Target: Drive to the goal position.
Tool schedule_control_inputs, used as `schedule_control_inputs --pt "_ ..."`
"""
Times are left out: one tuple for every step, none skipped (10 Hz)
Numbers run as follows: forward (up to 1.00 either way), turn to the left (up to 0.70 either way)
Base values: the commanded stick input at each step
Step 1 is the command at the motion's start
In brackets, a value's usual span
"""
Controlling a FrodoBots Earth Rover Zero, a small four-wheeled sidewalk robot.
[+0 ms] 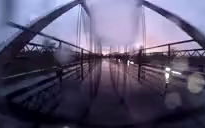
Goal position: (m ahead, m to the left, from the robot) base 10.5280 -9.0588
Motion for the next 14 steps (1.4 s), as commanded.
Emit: schedule_control_inputs --pt "0.7 0.0" --pt "0.7 0.0" --pt "0.7 0.0" --pt "0.7 0.0" --pt "0.7 0.0" --pt "0.7 0.0" --pt "0.7 0.0" --pt "0.7 0.0" --pt "0.7 0.0" --pt "0.7 0.0" --pt "0.64 0.0" --pt "0.2 0.0" --pt "0.0 0.0" --pt "0.0 0.0"
